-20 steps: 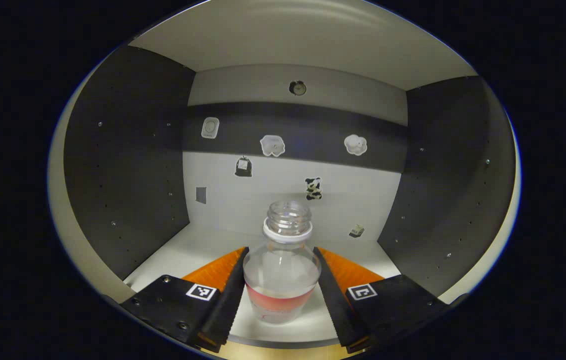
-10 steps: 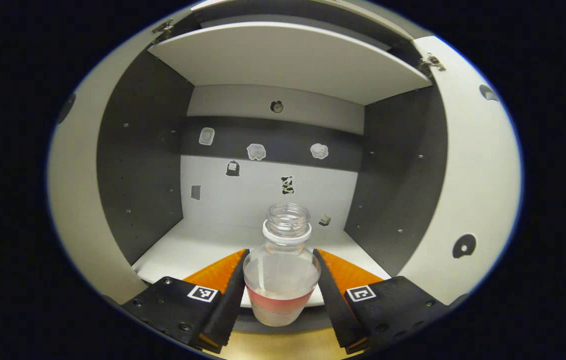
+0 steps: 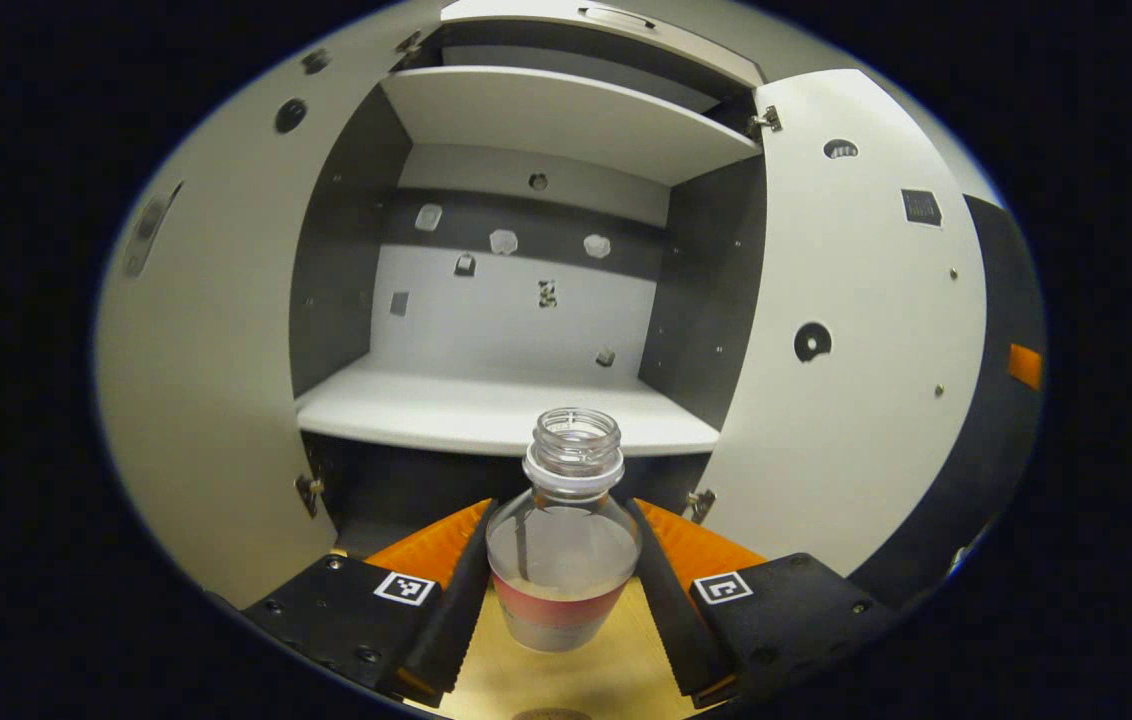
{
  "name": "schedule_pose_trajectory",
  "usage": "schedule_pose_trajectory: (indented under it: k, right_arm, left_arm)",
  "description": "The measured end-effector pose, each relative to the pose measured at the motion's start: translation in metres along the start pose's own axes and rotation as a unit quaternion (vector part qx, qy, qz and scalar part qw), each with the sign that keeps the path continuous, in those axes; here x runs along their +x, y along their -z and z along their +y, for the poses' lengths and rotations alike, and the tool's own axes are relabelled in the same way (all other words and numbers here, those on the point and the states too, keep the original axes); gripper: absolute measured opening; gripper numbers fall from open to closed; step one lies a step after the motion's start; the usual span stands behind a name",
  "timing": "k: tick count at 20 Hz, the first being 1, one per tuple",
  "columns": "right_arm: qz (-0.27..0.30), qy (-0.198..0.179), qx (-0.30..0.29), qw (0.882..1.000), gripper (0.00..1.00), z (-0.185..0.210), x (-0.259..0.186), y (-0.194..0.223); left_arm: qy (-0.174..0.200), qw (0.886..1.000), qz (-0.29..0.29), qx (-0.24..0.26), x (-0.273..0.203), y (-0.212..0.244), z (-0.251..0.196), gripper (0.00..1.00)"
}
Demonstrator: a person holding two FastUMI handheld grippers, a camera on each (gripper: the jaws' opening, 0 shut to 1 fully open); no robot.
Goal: Grasp the bottle in the cabinet with the left hand and place it on the coaster, then close the right door with the right hand and the left door with the left hand.
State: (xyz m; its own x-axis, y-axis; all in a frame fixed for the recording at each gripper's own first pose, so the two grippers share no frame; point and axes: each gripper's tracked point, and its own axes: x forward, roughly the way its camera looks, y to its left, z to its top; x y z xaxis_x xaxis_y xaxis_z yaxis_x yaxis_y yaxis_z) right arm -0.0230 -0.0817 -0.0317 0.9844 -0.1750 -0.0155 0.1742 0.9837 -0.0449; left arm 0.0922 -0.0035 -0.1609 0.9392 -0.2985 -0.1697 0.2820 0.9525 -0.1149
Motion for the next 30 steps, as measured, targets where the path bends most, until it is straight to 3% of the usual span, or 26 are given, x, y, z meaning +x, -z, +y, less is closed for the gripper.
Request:
schedule_pose_trajectory:
  k: [8,13,20,30]
  right_arm:
    - [0.002,-0.020,0.014,1.000,0.99,0.000,-0.003,0.002]
    - [0.005,-0.014,0.010,1.000,0.98,-0.004,-0.005,0.003]
    - [0.010,-0.002,0.014,1.000,0.98,-0.013,-0.007,0.009]
    - [0.023,-0.017,0.015,0.999,0.98,0.002,0.005,0.018]
  left_arm:
    - [-0.027,0.990,0.109,-0.088,-0.027,0.146,0.030,0.80]
    - [-0.047,0.980,0.154,-0.117,-0.033,0.198,0.038,0.80]
    - [-0.054,0.988,0.134,-0.057,-0.037,0.218,0.036,0.81]
    - [-0.061,0.986,0.139,-0.061,-0.057,0.241,0.022,0.84]
